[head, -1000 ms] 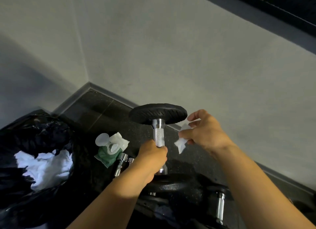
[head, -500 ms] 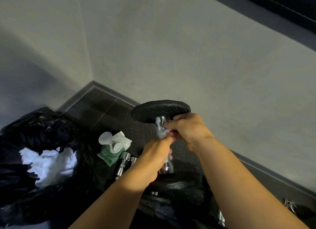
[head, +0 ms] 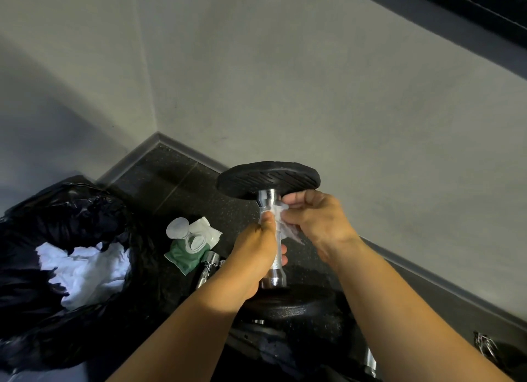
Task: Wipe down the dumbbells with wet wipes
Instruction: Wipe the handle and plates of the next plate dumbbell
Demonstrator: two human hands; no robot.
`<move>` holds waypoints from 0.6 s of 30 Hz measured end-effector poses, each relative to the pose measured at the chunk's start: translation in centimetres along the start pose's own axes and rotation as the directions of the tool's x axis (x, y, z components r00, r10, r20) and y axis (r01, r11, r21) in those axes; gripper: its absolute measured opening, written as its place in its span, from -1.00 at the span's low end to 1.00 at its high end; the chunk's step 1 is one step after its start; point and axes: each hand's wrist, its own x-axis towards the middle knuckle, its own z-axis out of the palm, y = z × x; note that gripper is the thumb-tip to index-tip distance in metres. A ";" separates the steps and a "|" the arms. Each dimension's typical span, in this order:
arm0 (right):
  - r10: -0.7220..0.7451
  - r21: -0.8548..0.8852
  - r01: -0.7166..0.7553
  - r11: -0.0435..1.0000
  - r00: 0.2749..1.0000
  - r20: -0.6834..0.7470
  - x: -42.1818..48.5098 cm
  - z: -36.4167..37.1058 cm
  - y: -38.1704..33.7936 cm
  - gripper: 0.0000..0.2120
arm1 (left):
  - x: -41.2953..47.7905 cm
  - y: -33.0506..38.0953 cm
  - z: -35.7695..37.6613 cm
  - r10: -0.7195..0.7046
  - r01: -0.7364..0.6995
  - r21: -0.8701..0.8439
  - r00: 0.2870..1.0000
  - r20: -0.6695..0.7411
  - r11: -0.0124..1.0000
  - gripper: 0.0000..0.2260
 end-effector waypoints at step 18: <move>-0.037 0.200 0.046 0.979 0.998 -0.050 1.5 -3.7 1.1 -0.90 | 0.1 0.2 -0.2 0.003 -0.002 -0.143 1.000 0.003 0.990 -0.66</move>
